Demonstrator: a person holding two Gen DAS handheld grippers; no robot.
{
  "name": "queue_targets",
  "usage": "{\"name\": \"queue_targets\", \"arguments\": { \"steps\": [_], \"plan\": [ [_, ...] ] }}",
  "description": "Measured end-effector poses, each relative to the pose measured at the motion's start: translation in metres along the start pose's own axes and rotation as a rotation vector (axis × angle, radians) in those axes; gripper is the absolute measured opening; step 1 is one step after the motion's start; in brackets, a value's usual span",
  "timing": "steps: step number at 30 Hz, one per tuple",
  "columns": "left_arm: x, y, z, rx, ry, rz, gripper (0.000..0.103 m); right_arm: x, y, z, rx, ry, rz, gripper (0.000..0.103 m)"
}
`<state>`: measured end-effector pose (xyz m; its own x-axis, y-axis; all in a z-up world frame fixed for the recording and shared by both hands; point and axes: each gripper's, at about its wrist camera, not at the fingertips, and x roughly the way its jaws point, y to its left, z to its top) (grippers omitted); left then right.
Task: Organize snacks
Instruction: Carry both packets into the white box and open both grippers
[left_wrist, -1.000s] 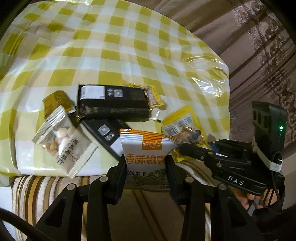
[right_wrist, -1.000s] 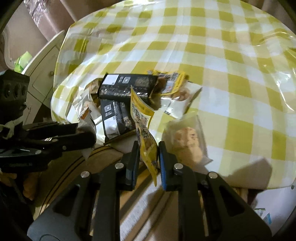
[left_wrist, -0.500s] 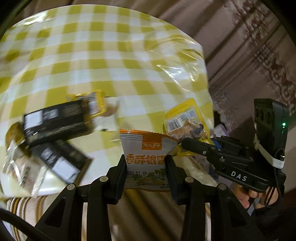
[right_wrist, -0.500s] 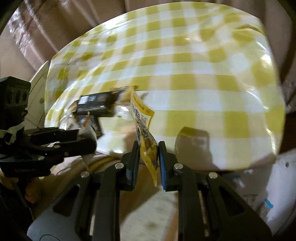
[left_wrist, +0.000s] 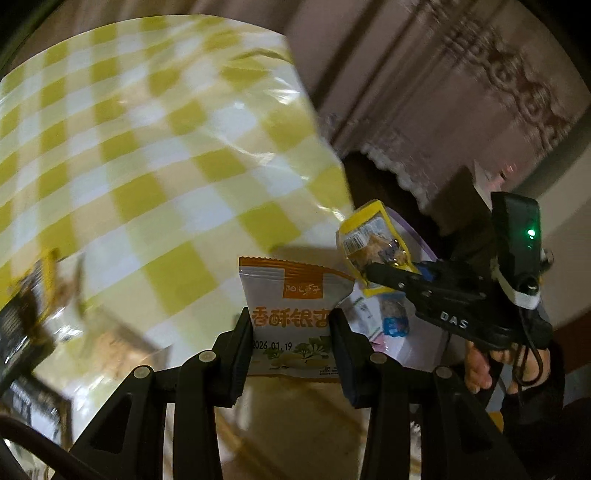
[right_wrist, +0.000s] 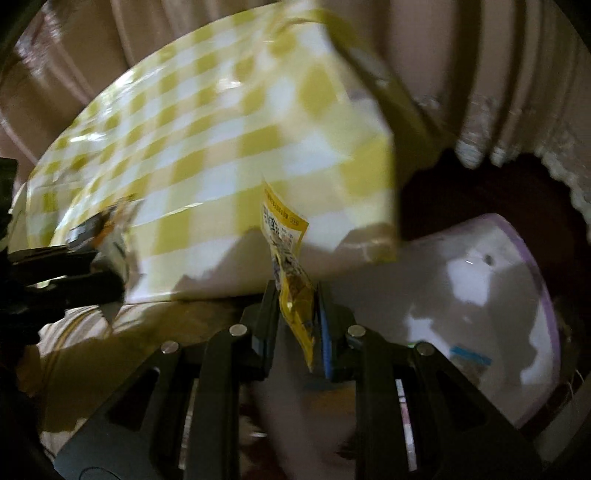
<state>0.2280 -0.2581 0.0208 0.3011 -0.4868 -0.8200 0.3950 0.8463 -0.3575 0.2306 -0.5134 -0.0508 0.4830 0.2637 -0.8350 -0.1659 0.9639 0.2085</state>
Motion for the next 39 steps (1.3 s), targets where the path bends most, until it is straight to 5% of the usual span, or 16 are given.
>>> {"name": "queue_targets", "arguments": {
  "steps": [13, 22, 26, 33, 39],
  "plan": [
    [0.098, -0.07, 0.03, 0.142, 0.202, -0.082, 0.041, 0.008, -0.074, -0.014, 0.136, 0.013, -0.091, 0.024],
    [0.139, -0.086, 0.047, 0.163, 0.261, -0.105, 0.045, 0.006, -0.09, -0.014, 0.193, 0.009, -0.107, 0.026],
    [0.137, -0.086, 0.049, 0.172, 0.242, -0.111, 0.06, 0.0, -0.091, -0.014, 0.195, -0.012, -0.122, 0.059],
    [0.112, -0.081, 0.051, 0.16, 0.165, -0.088, 0.065, -0.015, -0.078, -0.007, 0.178, -0.059, -0.203, 0.071],
    [0.065, -0.068, 0.047, 0.109, -0.045, 0.092, 0.075, -0.031, -0.048, 0.007, 0.102, -0.117, -0.366, 0.081]
  ]
}}
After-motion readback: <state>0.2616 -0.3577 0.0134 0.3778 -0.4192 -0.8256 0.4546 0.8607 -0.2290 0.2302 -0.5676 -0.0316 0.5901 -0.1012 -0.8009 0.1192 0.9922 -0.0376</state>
